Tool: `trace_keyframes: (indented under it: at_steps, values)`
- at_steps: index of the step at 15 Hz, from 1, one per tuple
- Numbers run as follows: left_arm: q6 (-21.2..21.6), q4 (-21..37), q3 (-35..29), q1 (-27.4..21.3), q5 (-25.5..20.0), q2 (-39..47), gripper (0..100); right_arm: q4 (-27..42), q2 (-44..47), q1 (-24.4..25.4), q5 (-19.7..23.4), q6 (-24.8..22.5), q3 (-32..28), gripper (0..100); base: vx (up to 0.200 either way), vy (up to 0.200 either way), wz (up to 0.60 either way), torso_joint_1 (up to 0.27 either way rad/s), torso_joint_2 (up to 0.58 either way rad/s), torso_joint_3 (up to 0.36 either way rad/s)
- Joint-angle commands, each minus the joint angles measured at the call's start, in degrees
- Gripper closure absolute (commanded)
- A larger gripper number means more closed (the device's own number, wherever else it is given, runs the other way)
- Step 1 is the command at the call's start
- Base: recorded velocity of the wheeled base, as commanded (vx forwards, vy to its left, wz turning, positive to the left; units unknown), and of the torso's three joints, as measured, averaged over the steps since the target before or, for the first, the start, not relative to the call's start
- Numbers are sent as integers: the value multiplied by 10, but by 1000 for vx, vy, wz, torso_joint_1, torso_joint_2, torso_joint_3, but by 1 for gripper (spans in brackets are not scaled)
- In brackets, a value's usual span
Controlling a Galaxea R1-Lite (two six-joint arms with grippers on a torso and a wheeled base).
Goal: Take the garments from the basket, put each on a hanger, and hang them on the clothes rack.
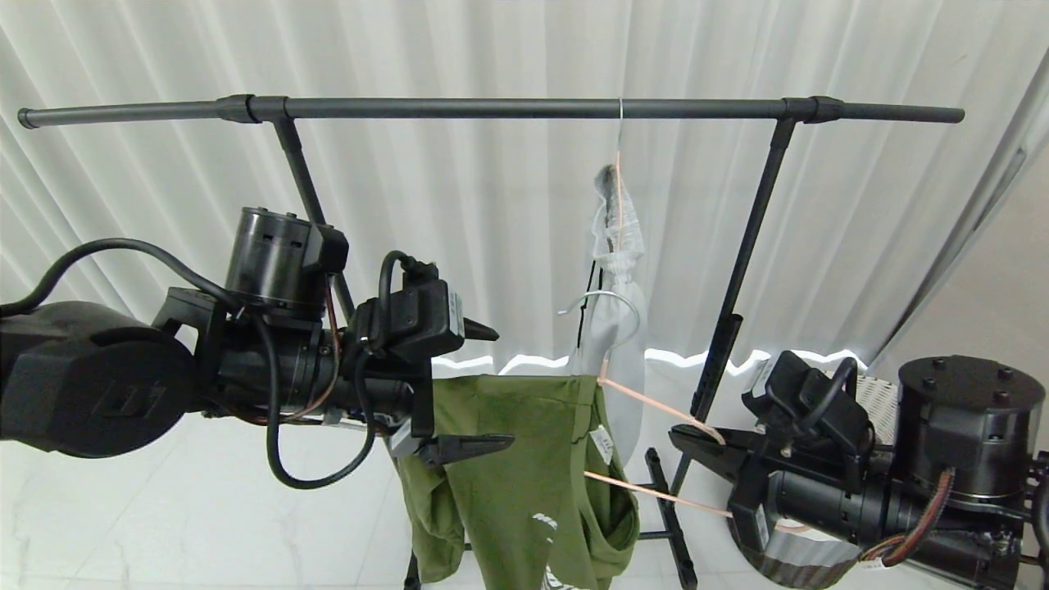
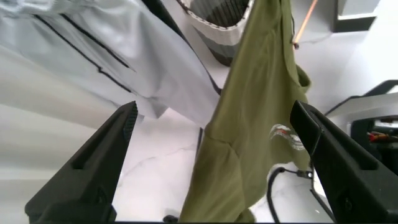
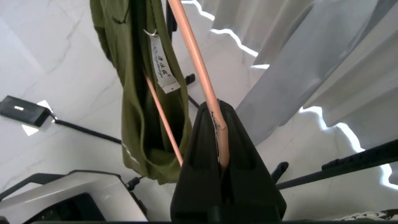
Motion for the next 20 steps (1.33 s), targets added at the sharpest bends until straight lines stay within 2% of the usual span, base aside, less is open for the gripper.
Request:
trace_keyframes:
  at_steps: [1,3,4,13,14,16,20]
  values:
    - [0,-1,0,-3,0,12,0,0,-3,2,0,-1,0,100,0,0,0,0,0,0]
    - [1,0,1,-3,0,15,0,0,-3,10,-1,0,0,100,0,0,0,0,0,0]
    - [1,0,2,-3,0,17,100,-1,-3,13,-1,0,0,100,0,0,0,0,0,0]
    - [11,-1,11,-3,1,14,100,-29,-4,24,-3,1,1,100,0,0,0,0,0,0]
    - [11,-1,12,-3,1,14,100,-29,-6,24,-3,1,2,0,0,0,0,0,0,0]
    - [12,-1,12,-3,1,14,100,-29,-12,24,-8,0,12,0,0,0,0,0,0,0]
    - [24,-1,27,-3,4,12,100,-29,-24,24,-53,1,20,0,0,0,0,0,0,0]
